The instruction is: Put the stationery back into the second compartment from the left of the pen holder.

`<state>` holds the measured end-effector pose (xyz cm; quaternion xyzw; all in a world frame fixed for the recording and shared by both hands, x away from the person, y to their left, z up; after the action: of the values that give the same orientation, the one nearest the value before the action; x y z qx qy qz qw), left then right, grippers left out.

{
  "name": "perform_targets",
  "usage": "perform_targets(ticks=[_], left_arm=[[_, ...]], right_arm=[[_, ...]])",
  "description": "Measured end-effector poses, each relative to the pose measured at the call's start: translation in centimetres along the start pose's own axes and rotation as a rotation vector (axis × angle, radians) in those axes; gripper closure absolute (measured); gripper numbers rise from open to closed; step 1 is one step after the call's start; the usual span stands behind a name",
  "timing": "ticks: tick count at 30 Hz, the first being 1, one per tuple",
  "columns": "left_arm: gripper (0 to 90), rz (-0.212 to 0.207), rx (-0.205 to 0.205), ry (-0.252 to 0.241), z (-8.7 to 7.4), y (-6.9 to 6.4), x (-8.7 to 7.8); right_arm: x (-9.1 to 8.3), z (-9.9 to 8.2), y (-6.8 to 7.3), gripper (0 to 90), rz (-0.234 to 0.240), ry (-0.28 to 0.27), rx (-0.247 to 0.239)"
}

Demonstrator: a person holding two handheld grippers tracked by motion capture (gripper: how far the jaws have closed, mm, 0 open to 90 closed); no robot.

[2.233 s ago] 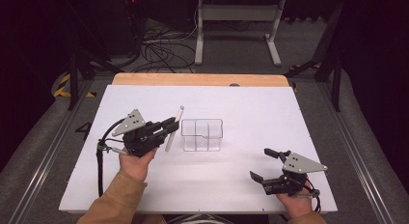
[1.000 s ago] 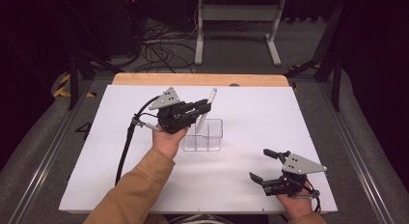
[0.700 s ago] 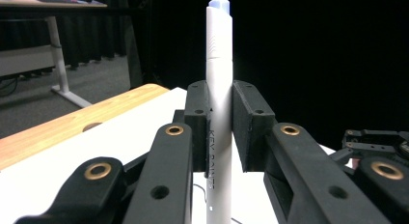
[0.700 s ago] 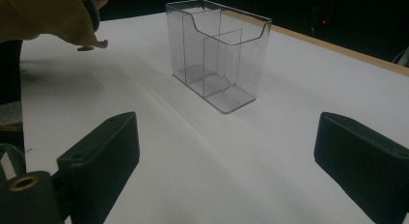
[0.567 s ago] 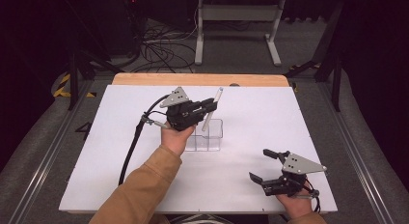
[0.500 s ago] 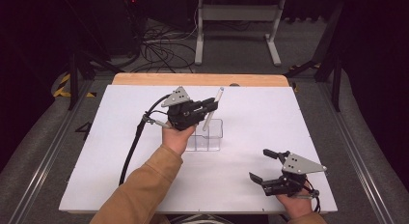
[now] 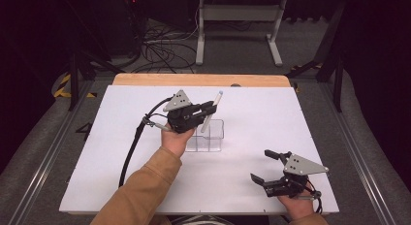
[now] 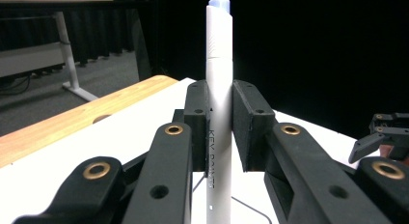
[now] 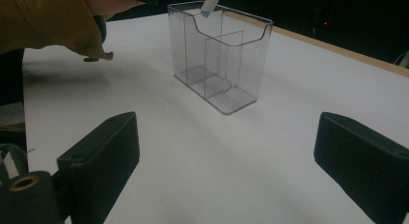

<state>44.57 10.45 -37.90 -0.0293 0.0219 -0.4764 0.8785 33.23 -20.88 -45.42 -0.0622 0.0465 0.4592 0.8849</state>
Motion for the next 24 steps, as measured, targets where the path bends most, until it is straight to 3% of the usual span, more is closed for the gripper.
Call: perform_targets(ticks=[15, 22, 24], left_arm=[[77.7, 0.000, -0.016, 0.029, -1.3, 0.1, -0.6], [77.6, -0.004, 0.012, 0.049, -1.7, 0.1, -1.0], [77.6, -0.006, -0.004, 0.050, -1.8, 0.0, -1.1]], right_arm=[[0.0, 0.0, 0.1, 9.2, 0.008, 0.000, -0.001], [0.1, 0.0, 0.1, 9.2, 0.010, 0.001, -0.005], [0.1, 0.0, 0.1, 9.2, 0.011, 0.001, -0.005]])
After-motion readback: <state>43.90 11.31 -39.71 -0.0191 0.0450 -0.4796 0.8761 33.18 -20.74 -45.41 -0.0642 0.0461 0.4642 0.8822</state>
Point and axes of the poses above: each handheld gripper's, and its own axes: x roughly forward along the jaws, z roughly out of its top, y roughly to its left, the point moved 2 cm from there along x, roughly forward along the jaws, and after that the axes turned 10 degrees about -y, right-handed, at the moved point
